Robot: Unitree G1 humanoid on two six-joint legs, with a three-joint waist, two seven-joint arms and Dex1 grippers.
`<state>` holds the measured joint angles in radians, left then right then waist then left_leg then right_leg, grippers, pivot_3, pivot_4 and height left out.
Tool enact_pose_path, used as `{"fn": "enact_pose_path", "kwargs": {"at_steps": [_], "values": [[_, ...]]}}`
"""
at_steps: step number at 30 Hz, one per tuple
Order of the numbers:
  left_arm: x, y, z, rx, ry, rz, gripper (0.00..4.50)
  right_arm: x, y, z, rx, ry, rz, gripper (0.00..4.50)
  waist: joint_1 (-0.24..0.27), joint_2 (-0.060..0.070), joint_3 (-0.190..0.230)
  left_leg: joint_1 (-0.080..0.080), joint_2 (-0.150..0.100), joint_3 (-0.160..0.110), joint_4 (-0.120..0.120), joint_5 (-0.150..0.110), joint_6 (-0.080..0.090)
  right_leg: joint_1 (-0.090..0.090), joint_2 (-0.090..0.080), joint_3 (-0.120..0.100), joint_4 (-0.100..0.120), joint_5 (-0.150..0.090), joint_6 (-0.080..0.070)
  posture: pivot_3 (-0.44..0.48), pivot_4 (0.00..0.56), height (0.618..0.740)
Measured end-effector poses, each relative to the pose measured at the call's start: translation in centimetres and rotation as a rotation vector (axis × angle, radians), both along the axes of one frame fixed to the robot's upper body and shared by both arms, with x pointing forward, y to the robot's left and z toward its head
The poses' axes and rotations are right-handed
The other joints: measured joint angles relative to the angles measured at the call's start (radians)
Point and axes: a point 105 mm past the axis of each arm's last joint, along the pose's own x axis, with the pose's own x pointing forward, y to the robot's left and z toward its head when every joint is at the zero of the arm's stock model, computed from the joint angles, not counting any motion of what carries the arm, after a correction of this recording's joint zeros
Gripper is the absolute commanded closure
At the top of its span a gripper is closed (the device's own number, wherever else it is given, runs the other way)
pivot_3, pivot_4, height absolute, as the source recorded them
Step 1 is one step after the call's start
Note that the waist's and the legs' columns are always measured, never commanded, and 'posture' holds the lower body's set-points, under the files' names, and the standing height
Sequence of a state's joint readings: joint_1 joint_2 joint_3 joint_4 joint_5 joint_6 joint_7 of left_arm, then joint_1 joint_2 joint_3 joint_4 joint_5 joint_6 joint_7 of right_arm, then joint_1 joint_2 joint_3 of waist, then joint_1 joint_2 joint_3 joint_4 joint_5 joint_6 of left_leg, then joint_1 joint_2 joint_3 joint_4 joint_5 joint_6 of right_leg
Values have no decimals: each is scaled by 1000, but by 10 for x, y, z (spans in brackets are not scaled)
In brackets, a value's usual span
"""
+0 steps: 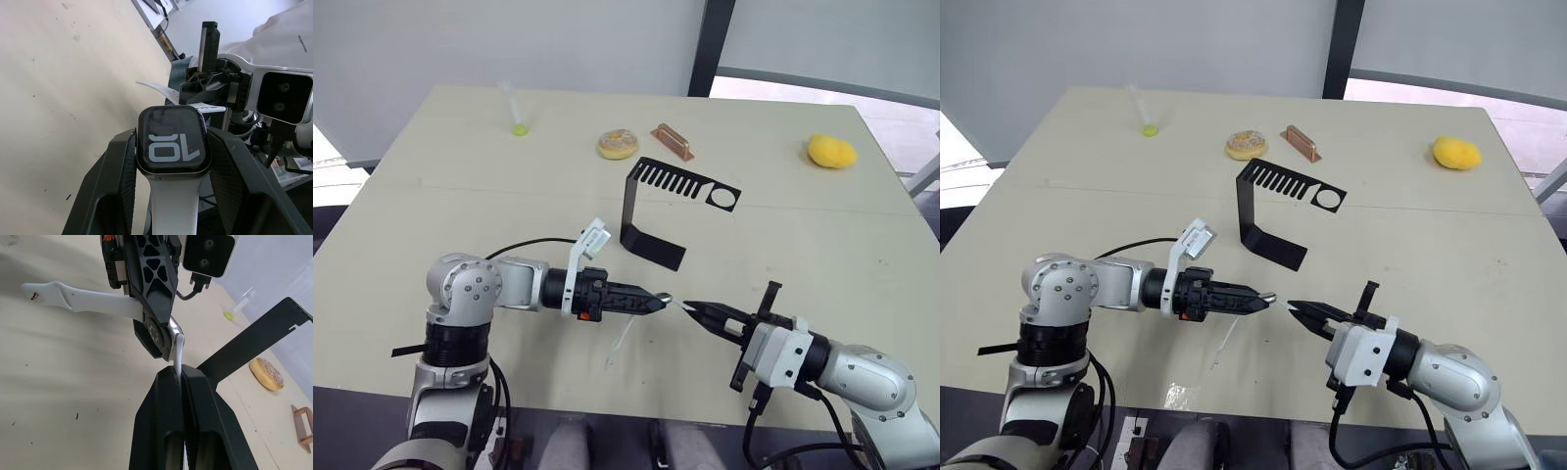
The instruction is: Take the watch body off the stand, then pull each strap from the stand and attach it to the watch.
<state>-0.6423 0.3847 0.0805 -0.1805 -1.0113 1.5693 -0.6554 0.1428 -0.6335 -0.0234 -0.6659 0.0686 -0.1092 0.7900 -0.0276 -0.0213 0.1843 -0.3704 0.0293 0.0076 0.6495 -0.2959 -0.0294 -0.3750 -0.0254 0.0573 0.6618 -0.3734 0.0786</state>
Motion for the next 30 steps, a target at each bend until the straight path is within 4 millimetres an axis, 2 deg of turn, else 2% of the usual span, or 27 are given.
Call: {"fn": "enact_pose_path", "kwargs": {"at_steps": [30], "values": [[1, 0, -2, 11, -7, 4, 2890, 0, 1, 2, 0, -16, 9, 4500, 0, 0, 0, 0, 0, 0, 0, 0, 0, 0, 0, 0, 0, 0, 0, 0, 150, 740]]}}
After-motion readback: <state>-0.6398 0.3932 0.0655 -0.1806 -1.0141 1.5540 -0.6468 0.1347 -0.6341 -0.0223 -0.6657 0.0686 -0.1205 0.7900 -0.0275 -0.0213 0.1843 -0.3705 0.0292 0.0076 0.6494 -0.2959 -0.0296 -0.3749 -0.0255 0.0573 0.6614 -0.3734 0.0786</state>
